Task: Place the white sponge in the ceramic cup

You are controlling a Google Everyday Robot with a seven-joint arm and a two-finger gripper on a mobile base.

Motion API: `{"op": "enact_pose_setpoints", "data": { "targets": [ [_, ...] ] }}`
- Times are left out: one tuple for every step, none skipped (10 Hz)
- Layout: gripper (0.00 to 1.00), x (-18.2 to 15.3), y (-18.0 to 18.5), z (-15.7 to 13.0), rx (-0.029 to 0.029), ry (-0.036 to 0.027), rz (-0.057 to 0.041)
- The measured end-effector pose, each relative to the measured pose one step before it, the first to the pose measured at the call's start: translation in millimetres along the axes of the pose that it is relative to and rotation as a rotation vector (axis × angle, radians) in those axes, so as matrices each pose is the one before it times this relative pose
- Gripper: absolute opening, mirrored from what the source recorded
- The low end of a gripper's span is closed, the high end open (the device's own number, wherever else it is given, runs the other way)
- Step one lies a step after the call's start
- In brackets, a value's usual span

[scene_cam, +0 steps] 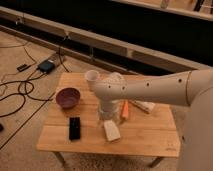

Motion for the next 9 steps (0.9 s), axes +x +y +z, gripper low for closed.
{"op": "enact_pose_setpoints", "data": {
  "targets": [
    [0.65,-1.74,-7.90,9.67,0.00051,0.00406,0.00293],
    [0.65,-1.19,-4.76,6.62,-0.00021,0.00312,0.00378],
    [0.65,-2.21,-7.10,12.69,0.00149,0.00699,0.00707],
    [0.65,-0.98,-2.38,9.61,0.00180,0.00863,0.00016],
    [0.65,-1.29,-0.68,7.40,0.00107,0.00616,-0.00201],
    [0.65,-2.21,0.50,11.96,-0.00014,0.01123,-0.00089],
    [0.65,-1.71,-0.29,6.61,-0.00023,0.00764,0.00117],
    [0.65,-1.35,-0.24,6.56,0.00025,0.00931,0.00067],
    [0.65,-1.83,0.46,5.98,0.00290,0.00863,-0.00391]
  ]
}}
